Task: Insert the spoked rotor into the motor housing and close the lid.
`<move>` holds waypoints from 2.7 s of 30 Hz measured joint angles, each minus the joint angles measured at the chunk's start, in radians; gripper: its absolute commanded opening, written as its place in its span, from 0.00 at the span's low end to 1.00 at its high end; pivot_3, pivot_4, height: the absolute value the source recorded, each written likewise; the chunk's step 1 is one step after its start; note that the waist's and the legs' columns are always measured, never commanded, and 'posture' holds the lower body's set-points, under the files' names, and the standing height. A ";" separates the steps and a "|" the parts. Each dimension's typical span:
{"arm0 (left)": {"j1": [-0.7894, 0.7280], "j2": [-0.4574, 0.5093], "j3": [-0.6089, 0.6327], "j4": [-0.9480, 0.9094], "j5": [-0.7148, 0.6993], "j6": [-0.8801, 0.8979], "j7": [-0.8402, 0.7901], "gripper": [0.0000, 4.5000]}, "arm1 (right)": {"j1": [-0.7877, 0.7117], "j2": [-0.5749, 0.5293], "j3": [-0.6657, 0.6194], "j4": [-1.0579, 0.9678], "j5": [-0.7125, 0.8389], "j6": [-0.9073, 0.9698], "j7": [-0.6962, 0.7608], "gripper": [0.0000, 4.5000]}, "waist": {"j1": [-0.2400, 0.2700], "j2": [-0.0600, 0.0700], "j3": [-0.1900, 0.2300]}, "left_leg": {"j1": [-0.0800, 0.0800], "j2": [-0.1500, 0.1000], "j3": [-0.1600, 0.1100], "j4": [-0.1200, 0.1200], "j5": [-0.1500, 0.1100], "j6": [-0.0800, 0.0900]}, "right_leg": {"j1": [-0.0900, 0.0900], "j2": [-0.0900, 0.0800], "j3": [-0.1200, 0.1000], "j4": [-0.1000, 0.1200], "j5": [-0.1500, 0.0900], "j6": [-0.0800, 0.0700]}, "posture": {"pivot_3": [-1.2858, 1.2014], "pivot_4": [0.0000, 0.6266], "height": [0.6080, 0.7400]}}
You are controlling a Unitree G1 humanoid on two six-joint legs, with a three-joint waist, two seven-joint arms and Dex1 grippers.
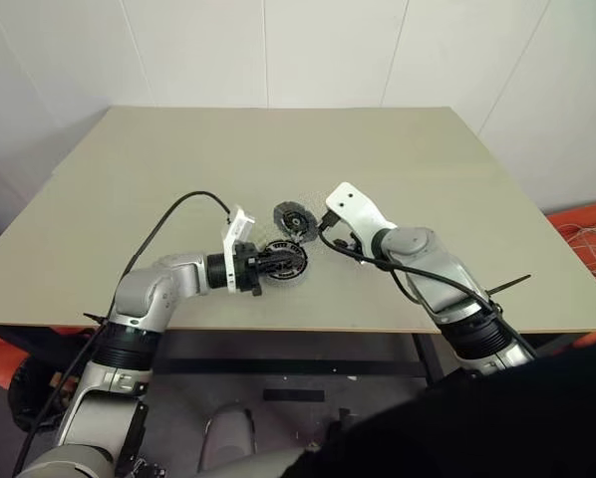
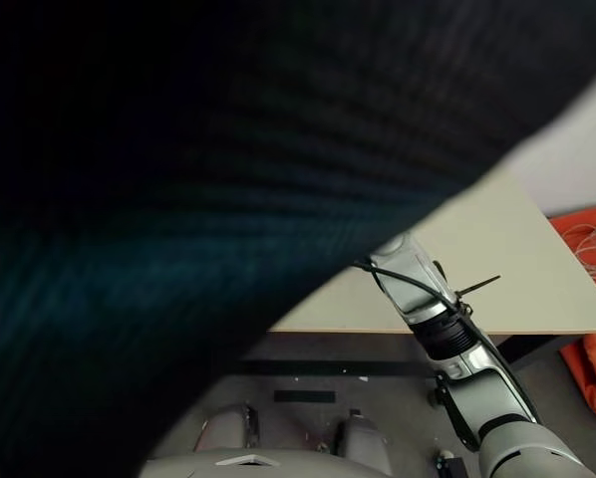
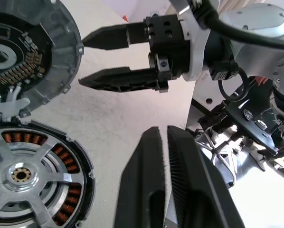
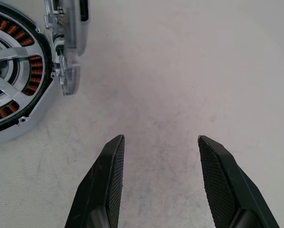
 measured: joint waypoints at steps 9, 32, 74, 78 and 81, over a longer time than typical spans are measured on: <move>-0.040 -0.011 -0.094 0.127 0.063 0.061 0.020 0.01 | 0.001 0.003 -0.001 0.000 0.000 0.001 -0.003 0.61 | 0.000 0.000 0.000 | 0.000 0.000 0.000 0.000 0.000 0.000 | 0.000 0.000 0.000 0.000 0.000 0.001 | 0.52 0.00 1.00; -0.029 0.054 -0.079 0.180 0.164 0.010 0.064 0.01 | 0.000 0.004 -0.001 0.025 0.001 -0.017 -0.007 0.61 | 0.001 0.000 0.000 | 0.001 0.000 -0.001 0.000 0.000 0.000 | 0.001 0.000 0.000 0.000 -0.001 0.001 | 0.52 0.00 1.00; -0.089 0.177 0.163 0.226 0.158 -0.179 0.068 0.00 | 0.058 0.011 -0.151 0.092 -0.005 -0.141 -0.120 0.69 | 0.001 0.000 0.000 | 0.000 0.000 0.000 -0.001 0.000 0.000 | 0.000 0.000 0.000 -0.001 0.000 0.001 | 0.52 0.00 1.00; -0.090 0.182 0.162 0.238 0.165 -0.192 0.052 0.00 | 0.072 0.034 -0.180 0.089 -0.004 -0.155 -0.149 0.93 | -0.001 0.000 0.000 | 0.000 0.000 0.000 -0.001 0.000 0.000 | -0.001 0.000 0.000 0.000 0.000 0.000 | 0.52 0.00 1.00; -0.095 0.177 0.161 0.242 0.160 -0.192 0.028 0.09 | 0.078 0.052 -0.190 0.056 0.007 -0.182 -0.153 1.00 | -0.001 0.000 0.000 | 0.000 0.000 0.000 -0.001 0.000 0.000 | -0.001 0.000 0.000 0.000 0.000 0.001 | 0.52 0.00 1.00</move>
